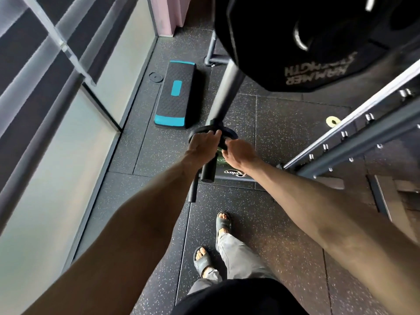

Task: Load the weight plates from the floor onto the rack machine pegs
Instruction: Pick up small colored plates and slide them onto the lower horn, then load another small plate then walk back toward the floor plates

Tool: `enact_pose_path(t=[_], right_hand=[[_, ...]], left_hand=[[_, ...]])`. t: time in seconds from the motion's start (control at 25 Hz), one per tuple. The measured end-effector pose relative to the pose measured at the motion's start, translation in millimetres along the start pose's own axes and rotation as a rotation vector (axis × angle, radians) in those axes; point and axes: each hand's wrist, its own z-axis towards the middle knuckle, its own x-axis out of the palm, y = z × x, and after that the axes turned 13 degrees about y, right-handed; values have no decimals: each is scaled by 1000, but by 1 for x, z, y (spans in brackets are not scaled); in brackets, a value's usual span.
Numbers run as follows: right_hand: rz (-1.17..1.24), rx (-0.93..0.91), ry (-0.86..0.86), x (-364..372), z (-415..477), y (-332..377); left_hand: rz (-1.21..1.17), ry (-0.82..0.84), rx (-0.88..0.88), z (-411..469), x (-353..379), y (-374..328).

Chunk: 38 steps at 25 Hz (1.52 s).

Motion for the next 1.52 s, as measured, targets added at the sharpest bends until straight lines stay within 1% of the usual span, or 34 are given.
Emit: enact_pose_path(t=[0.16, 0.24, 0.28, 0.36, 0.48, 0.6, 0.72, 1.0, 1.16, 1.28, 1.36, 1.48, 1.52], right_hand=[[221, 93, -1, 11, -43, -27], [244, 163, 22, 21, -70, -57], [232, 199, 63, 27, -87, -74], [301, 287, 145, 44, -125, -112], [398, 410, 227, 82, -180, -166], [512, 517, 249, 118, -237, -224], [615, 593, 247, 153, -303, -285], [723, 687, 283, 217, -420, -422], [832, 688, 336, 228, -448, -495], [977, 700, 270, 220, -451, -553], [987, 674, 241, 206, -441, -603], [1017, 647, 145, 199, -418, -679], [1029, 646, 141, 198, -408, -709]], left_hand=[[85, 160, 146, 5, -4, -63], [172, 298, 180, 8, 1, -100], [218, 350, 201, 8, 6, -119], [306, 427, 253, 7, 22, -160], [365, 538, 338, 8, 52, -222], [405, 619, 436, 12, 81, -299], [423, 675, 538, 11, 107, -393], [442, 859, 612, 6, 169, -582], [400, 917, 648, 24, 189, -665], [326, 944, 614, 60, 201, -716], [309, 941, 575, 96, 208, -748], [309, 954, 543, 153, 210, -790], [304, 962, 524, 179, 211, -807]])
